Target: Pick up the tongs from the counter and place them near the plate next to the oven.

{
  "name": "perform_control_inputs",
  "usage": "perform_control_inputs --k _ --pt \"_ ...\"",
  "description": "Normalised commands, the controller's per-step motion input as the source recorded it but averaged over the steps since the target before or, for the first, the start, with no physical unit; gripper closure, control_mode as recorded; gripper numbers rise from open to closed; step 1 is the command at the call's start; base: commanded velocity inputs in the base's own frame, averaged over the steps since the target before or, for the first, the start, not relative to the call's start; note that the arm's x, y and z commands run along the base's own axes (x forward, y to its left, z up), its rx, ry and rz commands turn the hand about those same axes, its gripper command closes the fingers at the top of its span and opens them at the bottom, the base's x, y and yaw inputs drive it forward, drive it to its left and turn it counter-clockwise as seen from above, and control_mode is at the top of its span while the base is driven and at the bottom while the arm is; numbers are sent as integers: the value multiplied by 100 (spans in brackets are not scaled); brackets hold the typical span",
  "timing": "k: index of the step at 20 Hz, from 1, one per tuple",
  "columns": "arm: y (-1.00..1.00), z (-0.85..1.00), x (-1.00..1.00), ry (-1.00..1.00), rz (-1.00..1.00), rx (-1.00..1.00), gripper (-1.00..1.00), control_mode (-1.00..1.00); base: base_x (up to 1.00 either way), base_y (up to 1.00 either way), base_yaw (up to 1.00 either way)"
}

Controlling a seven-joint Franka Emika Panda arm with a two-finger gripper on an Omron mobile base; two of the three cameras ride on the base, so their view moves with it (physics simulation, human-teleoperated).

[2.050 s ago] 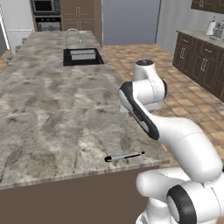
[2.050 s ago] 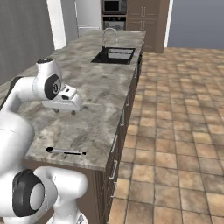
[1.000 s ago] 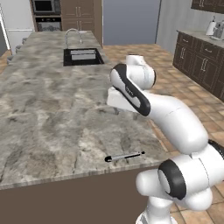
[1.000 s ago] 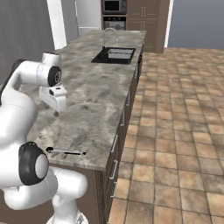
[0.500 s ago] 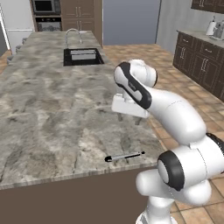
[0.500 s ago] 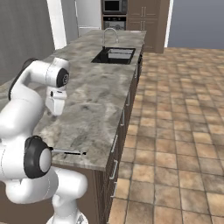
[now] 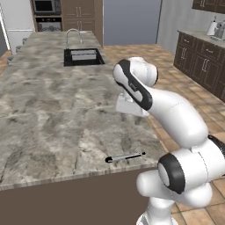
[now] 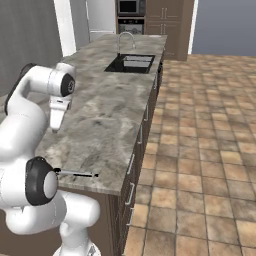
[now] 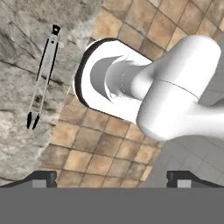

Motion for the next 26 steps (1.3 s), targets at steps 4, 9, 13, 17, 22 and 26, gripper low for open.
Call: perform_control_inputs --k 4,9,13,17,22,26 --pt "0 -4 -29 -12 0 -6 -100 -100 0 0 0" --pt "0 -17 -16 -22 0 0 -100 -100 0 0 0" --pt "5 -26 -9 -26 0 0 -100 -100 0 0 0" --pt "29 -42 0 -18 0 0 -100 -100 0 0 0" --pt "39 -37 2 -11 0 0 -100 -100 0 0 0" --pt "17 -41 15 0 0 0 -100 -100 0 0 0"
